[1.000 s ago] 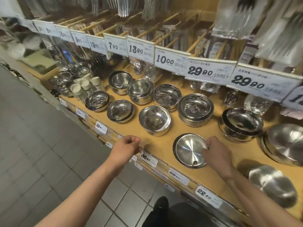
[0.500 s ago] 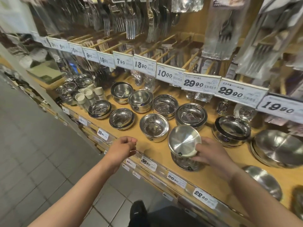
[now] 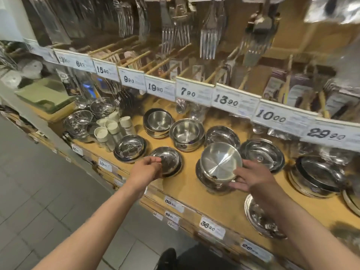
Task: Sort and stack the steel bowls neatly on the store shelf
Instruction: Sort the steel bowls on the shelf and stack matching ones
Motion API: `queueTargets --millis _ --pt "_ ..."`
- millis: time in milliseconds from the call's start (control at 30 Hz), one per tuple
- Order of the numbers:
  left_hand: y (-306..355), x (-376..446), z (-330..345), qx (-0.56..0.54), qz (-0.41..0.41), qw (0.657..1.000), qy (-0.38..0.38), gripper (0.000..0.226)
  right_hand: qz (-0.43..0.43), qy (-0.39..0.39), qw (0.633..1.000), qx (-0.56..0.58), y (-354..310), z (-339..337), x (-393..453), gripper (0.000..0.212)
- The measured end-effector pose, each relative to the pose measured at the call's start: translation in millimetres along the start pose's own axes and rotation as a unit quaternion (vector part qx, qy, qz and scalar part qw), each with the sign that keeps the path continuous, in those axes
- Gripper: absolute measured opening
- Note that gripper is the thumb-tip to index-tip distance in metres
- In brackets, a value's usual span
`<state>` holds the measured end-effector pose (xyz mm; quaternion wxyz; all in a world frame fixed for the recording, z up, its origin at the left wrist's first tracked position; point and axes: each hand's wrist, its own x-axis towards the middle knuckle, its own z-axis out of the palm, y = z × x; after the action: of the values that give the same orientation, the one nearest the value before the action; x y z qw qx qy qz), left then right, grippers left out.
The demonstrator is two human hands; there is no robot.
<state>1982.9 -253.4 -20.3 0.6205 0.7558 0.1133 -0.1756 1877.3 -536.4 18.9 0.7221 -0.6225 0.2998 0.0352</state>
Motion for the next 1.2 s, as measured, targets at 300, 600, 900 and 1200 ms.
queueTargets --millis 300,600,900,1200 --pt "60 127 7 0.143 0.049 0.987 -0.06 0.009 0.003 0.13 0.986 0.106 -13 54 18 0.017" --pt "70 178 46 0.291 0.115 0.946 -0.086 0.01 0.03 0.225 0.965 0.133 1 36 2 0.022" --pt "62 191 68 0.29 0.089 0.949 -0.086 0.028 0.05 0.278 0.947 0.15 14 32 -4 0.019" --pt "72 188 74 0.303 0.064 0.947 -0.079 0.019 0.054 0.284 0.943 0.167 17 28 -9 0.022"
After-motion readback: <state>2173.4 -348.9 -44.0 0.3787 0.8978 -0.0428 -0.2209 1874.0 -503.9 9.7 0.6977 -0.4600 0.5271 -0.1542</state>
